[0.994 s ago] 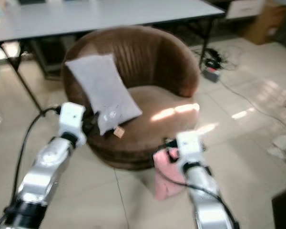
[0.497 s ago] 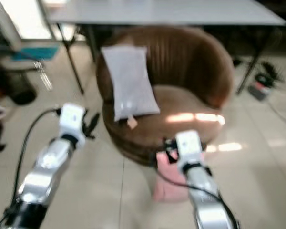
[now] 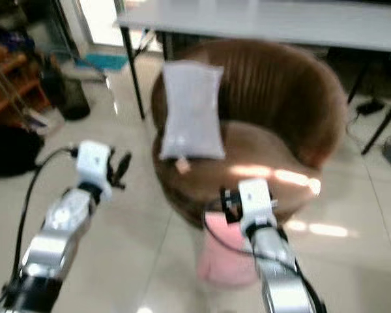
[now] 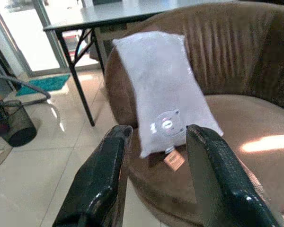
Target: Move the pillow to the sofa from floor
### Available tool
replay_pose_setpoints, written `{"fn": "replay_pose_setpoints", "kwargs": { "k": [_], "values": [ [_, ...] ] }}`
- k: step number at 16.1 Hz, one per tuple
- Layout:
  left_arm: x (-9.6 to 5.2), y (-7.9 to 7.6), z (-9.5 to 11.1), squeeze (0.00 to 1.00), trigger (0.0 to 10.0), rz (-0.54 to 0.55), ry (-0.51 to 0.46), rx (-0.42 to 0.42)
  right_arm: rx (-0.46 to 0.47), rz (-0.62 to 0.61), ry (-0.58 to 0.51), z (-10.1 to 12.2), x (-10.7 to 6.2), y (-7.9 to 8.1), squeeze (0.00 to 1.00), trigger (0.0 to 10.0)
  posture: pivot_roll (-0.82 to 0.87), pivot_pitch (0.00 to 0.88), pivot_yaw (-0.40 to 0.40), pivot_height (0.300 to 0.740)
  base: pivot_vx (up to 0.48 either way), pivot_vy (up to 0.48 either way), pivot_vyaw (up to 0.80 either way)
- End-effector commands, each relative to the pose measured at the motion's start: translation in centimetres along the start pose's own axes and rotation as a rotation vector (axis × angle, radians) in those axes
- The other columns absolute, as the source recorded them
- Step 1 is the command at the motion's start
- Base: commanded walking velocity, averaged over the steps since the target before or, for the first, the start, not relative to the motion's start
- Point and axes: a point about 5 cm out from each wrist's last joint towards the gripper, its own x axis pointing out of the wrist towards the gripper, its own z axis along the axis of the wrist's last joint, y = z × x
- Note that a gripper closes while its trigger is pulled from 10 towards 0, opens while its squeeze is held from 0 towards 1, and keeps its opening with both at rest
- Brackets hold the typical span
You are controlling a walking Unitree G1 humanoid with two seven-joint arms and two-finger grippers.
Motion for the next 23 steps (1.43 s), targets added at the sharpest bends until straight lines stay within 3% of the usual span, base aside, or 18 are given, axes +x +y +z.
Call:
{"fn": "replay_pose_setpoints", "kwargs": {
  "k": [1,20,23],
  "values": [
    [0.1,-0.5,0.2,0.00,10.0,-0.016,-0.008,0.008,-0.019,-0.011,-0.004,0.0,-0.1,-0.6,0.00,10.0,-0.08,0.000,0.066,0.740,0.000,-0.480,0.00],
    [0.3,-0.3,0.5,0.00,10.0,-0.004,-0.024,0.011,-0.034,0.009,-0.016,0.3,0.3,-0.2,0.00,10.0,-0.08,0.007,0.061,0.740,0.000,-0.480,0.75],
    [0.2,-0.6,1.5,0.00,10.0,-0.013,-0.115,-0.014,-0.008,-0.035,-0.028,0.2,0.2,-0.6,0.00,10.0,-0.08,0.005,0.064,0.740,0.000,-0.320,0.53]
  ]
}}
